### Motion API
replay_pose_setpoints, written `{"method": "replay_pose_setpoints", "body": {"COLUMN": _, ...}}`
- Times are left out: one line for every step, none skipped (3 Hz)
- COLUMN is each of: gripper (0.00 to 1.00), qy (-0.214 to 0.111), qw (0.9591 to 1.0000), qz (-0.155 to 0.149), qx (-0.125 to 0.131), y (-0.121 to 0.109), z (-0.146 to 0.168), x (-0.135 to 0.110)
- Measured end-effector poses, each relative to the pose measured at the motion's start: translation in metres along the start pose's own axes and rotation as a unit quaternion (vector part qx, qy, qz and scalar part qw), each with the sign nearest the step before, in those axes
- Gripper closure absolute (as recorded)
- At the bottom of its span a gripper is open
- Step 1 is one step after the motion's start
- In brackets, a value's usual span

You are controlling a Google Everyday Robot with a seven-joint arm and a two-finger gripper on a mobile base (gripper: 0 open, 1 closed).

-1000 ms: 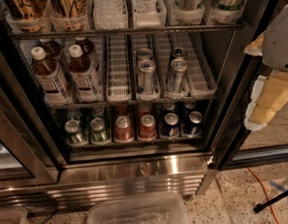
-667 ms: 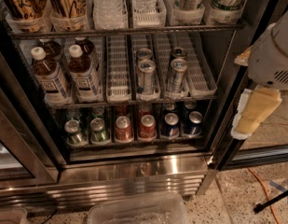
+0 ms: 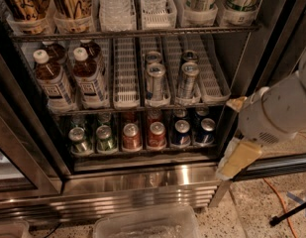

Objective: Pick pepsi can from bottom shelf of fridge

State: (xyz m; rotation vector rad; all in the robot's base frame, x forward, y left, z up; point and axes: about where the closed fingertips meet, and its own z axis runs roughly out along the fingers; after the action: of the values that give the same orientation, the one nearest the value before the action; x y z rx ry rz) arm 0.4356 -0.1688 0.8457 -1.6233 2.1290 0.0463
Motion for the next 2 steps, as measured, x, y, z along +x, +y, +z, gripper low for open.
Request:
{"method": "replay_pose_setpoints", "body": {"gripper": 0.0, "qy": -0.068, "qw": 0.9971, "qz": 0.034, "qx": -0.007, "y": 0.032, "z": 0.046, "x": 0.008}}
{"method": "replay_pose_setpoints", "body": {"gripper": 0.0, "qy": -0.127, "qw": 0.9892, "qz": 0.073, "qx": 0.004, "y": 0.07, "z": 0.078, "x": 0.004}}
